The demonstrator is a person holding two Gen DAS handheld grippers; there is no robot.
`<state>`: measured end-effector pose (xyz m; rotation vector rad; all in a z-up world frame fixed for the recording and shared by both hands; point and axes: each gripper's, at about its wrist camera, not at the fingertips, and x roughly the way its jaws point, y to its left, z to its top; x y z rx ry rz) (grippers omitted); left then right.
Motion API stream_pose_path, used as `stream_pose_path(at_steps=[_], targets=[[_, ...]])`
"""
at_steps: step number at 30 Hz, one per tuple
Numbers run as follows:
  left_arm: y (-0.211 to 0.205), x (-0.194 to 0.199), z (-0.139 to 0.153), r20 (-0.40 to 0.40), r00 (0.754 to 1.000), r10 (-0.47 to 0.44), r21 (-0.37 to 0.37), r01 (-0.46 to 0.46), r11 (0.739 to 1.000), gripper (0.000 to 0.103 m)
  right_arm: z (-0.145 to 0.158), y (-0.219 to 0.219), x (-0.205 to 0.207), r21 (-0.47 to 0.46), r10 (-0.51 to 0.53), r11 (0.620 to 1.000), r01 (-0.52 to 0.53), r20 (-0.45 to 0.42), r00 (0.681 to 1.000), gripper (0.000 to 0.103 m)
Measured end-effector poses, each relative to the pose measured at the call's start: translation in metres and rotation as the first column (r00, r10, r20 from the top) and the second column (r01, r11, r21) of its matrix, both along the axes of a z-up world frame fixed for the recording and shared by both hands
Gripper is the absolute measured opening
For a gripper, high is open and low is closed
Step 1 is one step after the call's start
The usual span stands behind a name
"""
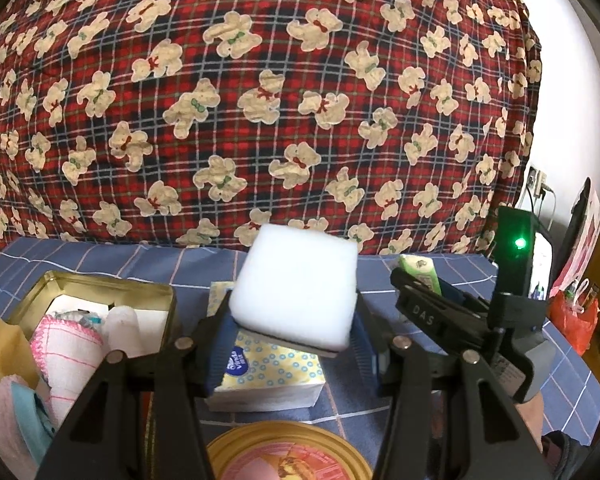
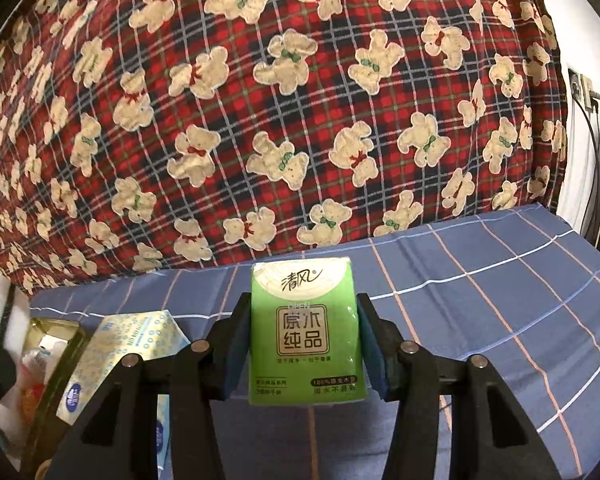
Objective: Organize soft objects
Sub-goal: 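Lift and carry the green tissue pack and sponge block over the gold tray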
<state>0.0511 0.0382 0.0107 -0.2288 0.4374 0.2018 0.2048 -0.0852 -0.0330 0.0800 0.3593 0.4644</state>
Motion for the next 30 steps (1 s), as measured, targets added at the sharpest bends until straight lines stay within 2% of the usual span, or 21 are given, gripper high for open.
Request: stream_pose_path(at_steps=[6,17,30], targets=[[0.006,-0.007,0.002,0.036,0.999,0.029,-0.004,-0.029,1.000,0.052,0.005,-0.005,-0.010,0.036,0.028,0.999,-0.029,0.034,0.999,0.052],[0.013,-0.020,0.005,0.091,0.993,0.070,-0.016,-0.069,0.997,0.052,0.020,-0.012,-0.035,0.101,0.069,0.991,-0.085,0.155,0.986,0.052],[0.016,-0.031,0.011,0.138,0.984,0.108,-0.005,-0.109,0.994,0.052,0.035,0.000,-0.080,0.071,0.126,0.986,-0.153,0.294,0.947,0.052]])
